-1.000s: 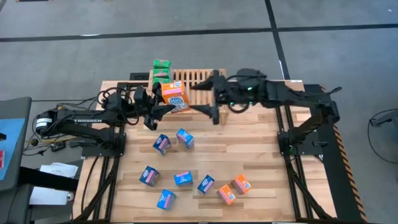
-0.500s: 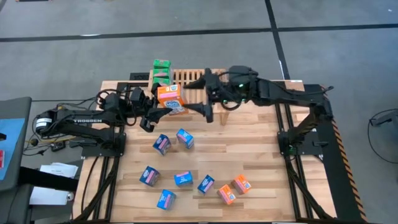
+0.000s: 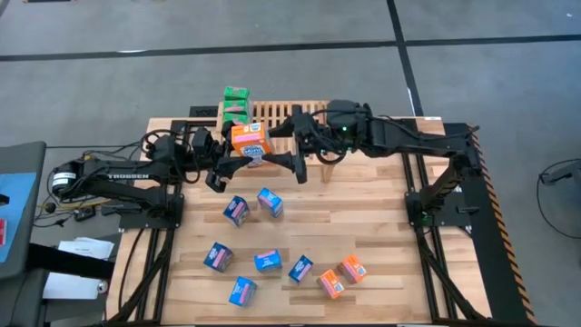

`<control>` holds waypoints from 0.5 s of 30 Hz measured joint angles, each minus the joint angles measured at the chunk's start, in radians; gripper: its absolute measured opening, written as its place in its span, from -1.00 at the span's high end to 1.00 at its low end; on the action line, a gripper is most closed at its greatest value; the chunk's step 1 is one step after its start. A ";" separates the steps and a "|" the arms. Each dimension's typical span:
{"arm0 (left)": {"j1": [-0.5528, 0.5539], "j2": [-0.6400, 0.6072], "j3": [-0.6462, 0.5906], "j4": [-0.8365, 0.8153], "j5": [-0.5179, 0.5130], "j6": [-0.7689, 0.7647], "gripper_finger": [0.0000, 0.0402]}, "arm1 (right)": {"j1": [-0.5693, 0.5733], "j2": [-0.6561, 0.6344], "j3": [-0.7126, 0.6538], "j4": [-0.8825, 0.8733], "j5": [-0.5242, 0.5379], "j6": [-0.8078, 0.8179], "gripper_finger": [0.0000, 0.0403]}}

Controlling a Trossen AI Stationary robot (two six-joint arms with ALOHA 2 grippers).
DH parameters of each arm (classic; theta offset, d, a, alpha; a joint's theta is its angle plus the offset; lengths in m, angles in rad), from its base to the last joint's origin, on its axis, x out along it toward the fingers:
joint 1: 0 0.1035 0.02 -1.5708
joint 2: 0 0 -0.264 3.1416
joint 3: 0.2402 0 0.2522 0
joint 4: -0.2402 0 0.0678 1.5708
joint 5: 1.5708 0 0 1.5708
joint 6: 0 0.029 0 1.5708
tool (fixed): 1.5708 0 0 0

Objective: Stack cereal on shelf
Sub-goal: Put the top orange cereal box on the shelf

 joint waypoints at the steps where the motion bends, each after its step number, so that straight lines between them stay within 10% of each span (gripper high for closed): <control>1: 0.000 0.000 0.000 0.000 0.000 0.000 0.04 | -0.004 0.000 0.000 -0.002 -0.001 0.008 -0.49; 15: 0.000 0.000 0.000 -0.042 -0.016 0.009 0.03 | -0.016 0.000 0.000 -0.008 -0.026 0.019 -0.15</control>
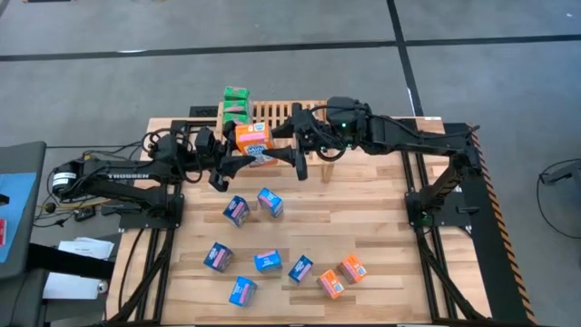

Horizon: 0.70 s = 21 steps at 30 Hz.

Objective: Stack cereal on shelf
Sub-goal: Put the top orange cereal box on the shelf

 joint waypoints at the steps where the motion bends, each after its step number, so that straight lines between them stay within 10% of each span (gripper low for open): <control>1: 0.000 0.000 0.000 0.000 0.001 0.003 0.03 | 0.000 0.000 0.000 0.000 0.001 0.000 -0.11; 21: 0.047 -0.164 0.000 -0.181 -0.118 0.044 -0.08 | -0.080 -0.096 -0.005 -0.026 -0.002 -0.109 0.13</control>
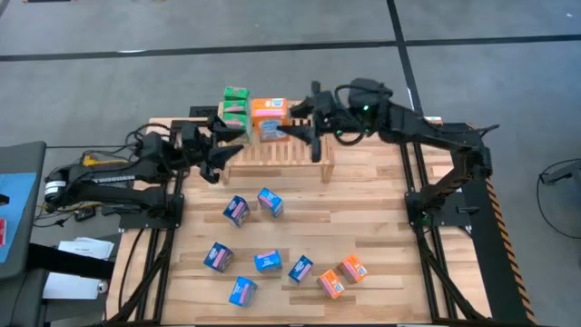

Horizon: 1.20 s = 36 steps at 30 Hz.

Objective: Stack cereal on shelf
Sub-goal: Put the top orange cereal box on the shelf

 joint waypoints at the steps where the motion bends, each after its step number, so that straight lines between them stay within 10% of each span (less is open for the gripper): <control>1: 0.008 -0.022 0.000 -0.009 -0.016 0.000 -0.08 | -0.018 -0.011 -0.011 0.000 -0.020 -0.017 0.13; 9: 0.049 -0.137 0.001 -0.079 -0.073 0.008 -0.08 | -0.233 -0.056 -0.202 0.258 -0.187 0.001 0.13; 23: 0.050 -0.156 0.000 -0.126 -0.166 0.098 -0.08 | -0.490 0.243 -0.224 0.648 -0.627 0.056 0.15; 36: 0.127 -0.153 0.000 -0.139 -0.225 0.180 -0.08 | -0.502 0.509 -0.134 0.782 -0.647 0.032 0.15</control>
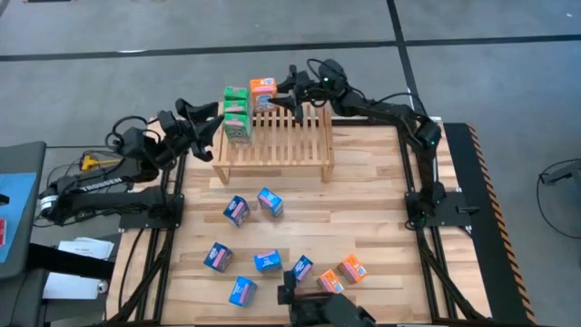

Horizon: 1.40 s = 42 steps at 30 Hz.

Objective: Stack cereal on shelf
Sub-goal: Put the top orange cereal box on the shelf

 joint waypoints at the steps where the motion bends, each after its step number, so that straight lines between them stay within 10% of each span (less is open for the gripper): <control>1: 0.011 0.000 0.000 0.000 0.004 -0.001 -0.08 | -0.001 0.013 0.008 0.002 0.002 0.000 0.15; 42: 0.144 0.003 0.000 -0.013 0.043 -0.028 -0.08 | -0.037 0.044 -0.011 0.015 0.076 -0.074 0.15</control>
